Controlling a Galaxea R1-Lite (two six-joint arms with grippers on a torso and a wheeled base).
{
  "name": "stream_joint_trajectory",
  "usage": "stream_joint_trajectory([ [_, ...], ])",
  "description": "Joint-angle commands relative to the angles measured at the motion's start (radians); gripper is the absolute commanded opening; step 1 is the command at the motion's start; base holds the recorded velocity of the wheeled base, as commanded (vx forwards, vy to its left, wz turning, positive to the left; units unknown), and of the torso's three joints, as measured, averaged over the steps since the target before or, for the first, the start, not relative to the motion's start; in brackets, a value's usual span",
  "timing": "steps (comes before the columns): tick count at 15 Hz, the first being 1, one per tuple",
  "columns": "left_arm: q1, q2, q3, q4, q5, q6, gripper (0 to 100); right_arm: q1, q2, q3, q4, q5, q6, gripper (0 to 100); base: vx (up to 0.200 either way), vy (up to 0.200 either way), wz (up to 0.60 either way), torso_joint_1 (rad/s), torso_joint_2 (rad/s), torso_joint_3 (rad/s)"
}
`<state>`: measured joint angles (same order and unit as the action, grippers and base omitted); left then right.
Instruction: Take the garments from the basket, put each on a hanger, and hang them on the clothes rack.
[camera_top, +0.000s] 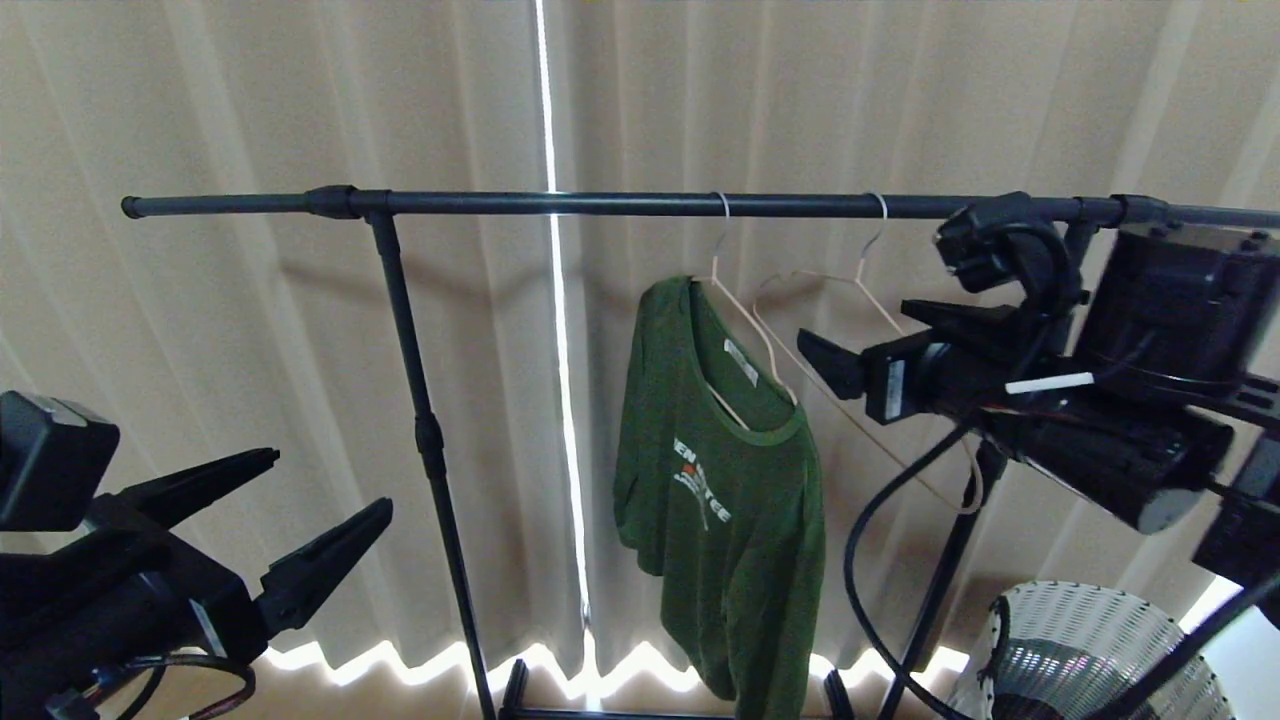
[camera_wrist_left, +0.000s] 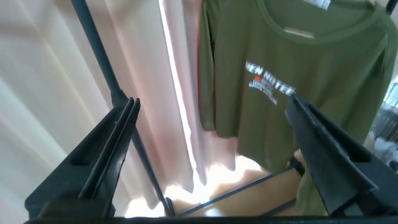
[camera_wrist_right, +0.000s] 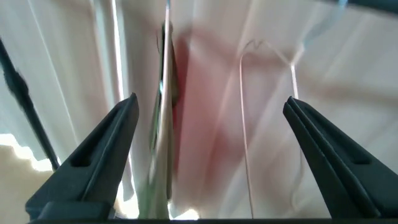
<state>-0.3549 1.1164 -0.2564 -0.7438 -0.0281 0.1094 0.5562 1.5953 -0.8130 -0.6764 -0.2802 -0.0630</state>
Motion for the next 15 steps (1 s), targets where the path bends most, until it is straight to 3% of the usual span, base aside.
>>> stream_joint_trajectory([
  [1, 0.05, -0.053, 0.042, 0.0, 0.0, 0.01, 100, -0.065, -0.296, 0.242, -0.019, -0.001, -0.067, 100, 0.0, 0.0, 0.0, 0.0, 0.0, 0.0],
  [4, 0.149, -0.148, 0.082, 0.004, 0.002, 0.01, 100, -0.213, -0.505, 0.437, -0.019, 0.018, -0.103, 100, 0.0, 0.0, 0.0, 0.0, 0.0, 0.0],
  [5, 0.195, -0.188, 0.092, 0.008, 0.005, 0.01, 100, -0.217, -0.572, 0.508, -0.017, 0.059, -0.103, 100, 0.0, 0.0, 0.0, 0.0, 0.0, 0.0],
  [6, 0.201, -0.193, 0.094, 0.008, 0.008, 0.012, 100, -0.219, -0.578, 0.515, -0.017, 0.062, -0.103, 100, 0.0, 0.0, 0.0, 0.0, 0.0, 0.0],
  [7, 0.278, -0.239, 0.101, 0.015, 0.023, 0.024, 100, -0.22, -0.621, 0.577, -0.017, 0.078, -0.103, 100, 0.0, 0.0, 0.0, 0.0, 0.0, 0.0],
  [9, 0.347, -0.263, 0.108, 0.029, 0.022, 0.024, 100, -0.228, -0.644, 0.62, -0.019, 0.073, -0.098, 100, 0.0, 0.0, 0.0, 0.0, 0.0, 0.0],
  [15, 0.355, -0.242, 0.103, 0.031, 0.014, 0.027, 100, -0.251, -0.672, 0.681, -0.026, 0.085, -0.069, 100, 0.0, 0.0, 0.0, 0.0, 0.0, 0.0],
])
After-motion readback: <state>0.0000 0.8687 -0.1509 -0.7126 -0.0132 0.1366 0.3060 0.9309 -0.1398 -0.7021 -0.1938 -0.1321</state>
